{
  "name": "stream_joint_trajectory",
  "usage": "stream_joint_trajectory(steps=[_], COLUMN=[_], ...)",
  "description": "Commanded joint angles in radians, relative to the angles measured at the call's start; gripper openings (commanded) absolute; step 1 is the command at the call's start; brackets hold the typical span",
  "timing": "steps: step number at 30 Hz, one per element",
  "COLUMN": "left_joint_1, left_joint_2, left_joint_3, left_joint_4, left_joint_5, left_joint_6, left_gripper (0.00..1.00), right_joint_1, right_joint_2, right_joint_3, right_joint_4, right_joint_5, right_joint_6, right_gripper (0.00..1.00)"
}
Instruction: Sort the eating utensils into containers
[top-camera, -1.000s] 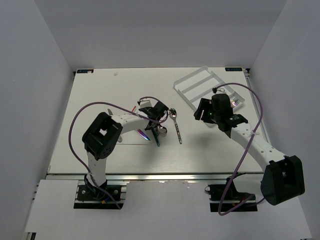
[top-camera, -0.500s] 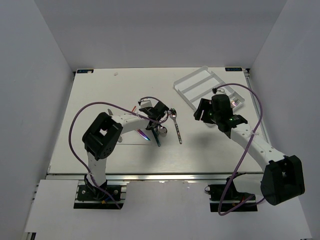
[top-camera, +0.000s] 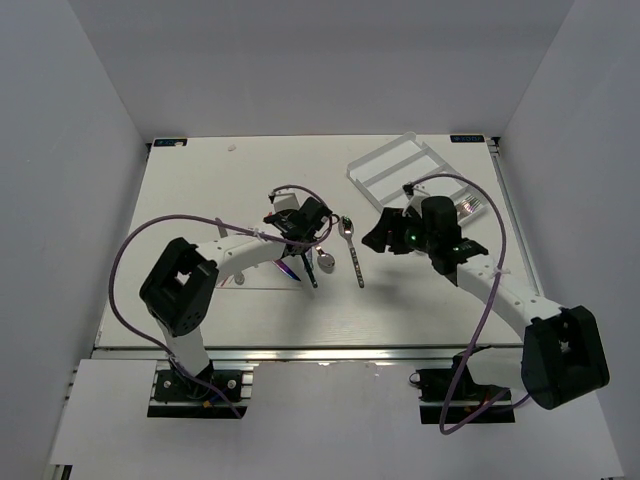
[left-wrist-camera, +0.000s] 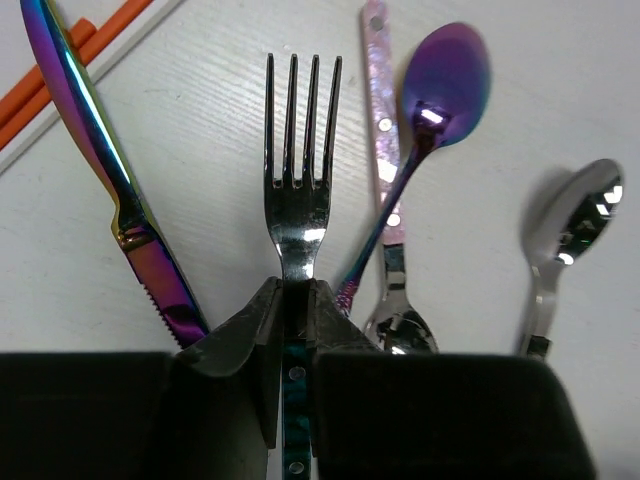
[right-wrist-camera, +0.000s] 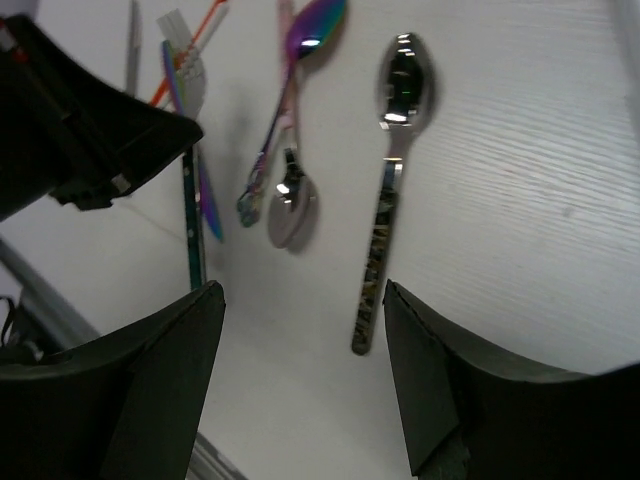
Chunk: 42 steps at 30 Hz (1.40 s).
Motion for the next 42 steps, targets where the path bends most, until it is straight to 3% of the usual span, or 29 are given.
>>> stream_joint_trajectory(steps=[1,7,24,27,28,30,32,33,34,35,36,37,42], left_joint_1=[-0.01,-0.025,-0.062,-0.062,-0.064,-0.062,-0.062,-0.062,-0.062,-0.062,-0.062,-0.062,-0.06], left_joint_2=[-0.082,-0.139,-0.34,-0.352,-0.352,-0.358,-0.365,-0.365,-0.368,-0.375,-0.381,-0.386,-0.449], left_joint_3=[-0.012,-0.046,-0.17,-0.175,-0.175,-0.182,-0.181,-0.17,-0.163,-0.153,-0.14,-0.097,0.07], left_joint_4=[0.015,0.042,0.301,0.318,0.32,0.334,0.349,0.349,0.346,0.337,0.326,0.277,-0.077], left_joint_5=[-0.028,0.012,0.179,0.188,0.19,0.202,0.207,0.205,0.202,0.196,0.166,0.141,-0.165], left_joint_6=[0.007,0.004,0.022,0.019,0.018,0.018,0.024,0.036,0.042,0.05,0.057,0.085,0.128], left_gripper=[0.0,0.0,0.0,0.0,0.0,0.0,0.0,0.04,0.13,0.47,0.67,0.97,0.98], right_joint_1=[0.051,0.125,0.224,0.224,0.224,0.224,0.224,0.223,0.221,0.218,0.208,0.198,0.064], right_joint_2=[0.029,0.15,0.325,0.333,0.339,0.346,0.347,0.337,0.331,0.321,0.298,0.287,0.196], right_joint_3=[-0.015,-0.031,0.071,0.067,0.065,0.067,0.068,0.067,0.067,0.065,0.067,0.073,0.083], right_joint_4=[0.195,0.386,0.455,0.496,0.521,0.535,0.547,0.545,0.541,0.506,0.477,0.443,0.166], right_joint_5=[-0.218,-0.376,-0.333,-0.332,-0.333,-0.33,-0.313,-0.298,-0.283,-0.233,-0.203,-0.176,0.077], right_joint_6=[-0.009,0.098,0.225,0.262,0.273,0.297,0.311,0.322,0.323,0.326,0.33,0.342,0.371], right_gripper=[0.7,0.7,0.66,0.59,0.48,0.35,0.11,0.0,0.0,0.0,0.0,0.0,0.0])
